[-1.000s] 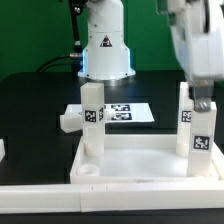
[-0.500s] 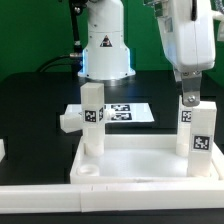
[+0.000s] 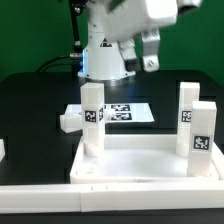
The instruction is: Assemble desk
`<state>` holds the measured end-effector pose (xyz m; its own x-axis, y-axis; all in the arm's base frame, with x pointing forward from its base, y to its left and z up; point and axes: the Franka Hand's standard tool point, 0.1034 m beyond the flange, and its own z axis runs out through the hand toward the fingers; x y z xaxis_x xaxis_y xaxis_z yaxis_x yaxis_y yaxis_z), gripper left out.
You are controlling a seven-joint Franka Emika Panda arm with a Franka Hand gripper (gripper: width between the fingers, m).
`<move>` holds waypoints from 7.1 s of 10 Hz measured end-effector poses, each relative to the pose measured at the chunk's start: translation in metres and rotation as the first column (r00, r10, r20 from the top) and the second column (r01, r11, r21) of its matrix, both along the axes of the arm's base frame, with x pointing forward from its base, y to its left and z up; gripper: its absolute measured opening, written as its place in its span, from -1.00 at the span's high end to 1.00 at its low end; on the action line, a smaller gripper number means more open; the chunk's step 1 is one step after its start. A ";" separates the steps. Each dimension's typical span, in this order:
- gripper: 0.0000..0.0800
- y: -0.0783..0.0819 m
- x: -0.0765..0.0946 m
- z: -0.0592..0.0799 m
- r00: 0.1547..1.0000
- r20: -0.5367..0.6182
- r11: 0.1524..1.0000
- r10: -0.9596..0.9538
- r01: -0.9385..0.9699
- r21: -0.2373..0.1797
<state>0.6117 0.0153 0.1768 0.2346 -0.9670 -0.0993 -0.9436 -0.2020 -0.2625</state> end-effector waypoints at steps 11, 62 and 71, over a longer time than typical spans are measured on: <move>-0.62 -0.057 -0.062 0.005 0.993 0.005 0.991 0.119 -0.119 0.061; 0.29 -0.154 -0.164 -0.080 0.867 -0.107 0.748 0.486 -0.350 0.564; 0.29 -0.185 -0.066 -0.005 0.806 0.032 0.806 0.590 -0.587 -0.081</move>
Offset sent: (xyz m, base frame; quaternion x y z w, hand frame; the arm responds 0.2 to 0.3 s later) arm 0.0000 0.0000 0.0000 0.0000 0.0000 0.0000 1.0000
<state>0.5456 -0.1702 0.1720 0.7639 -0.6452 -0.0128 -0.6230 -0.7321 -0.2757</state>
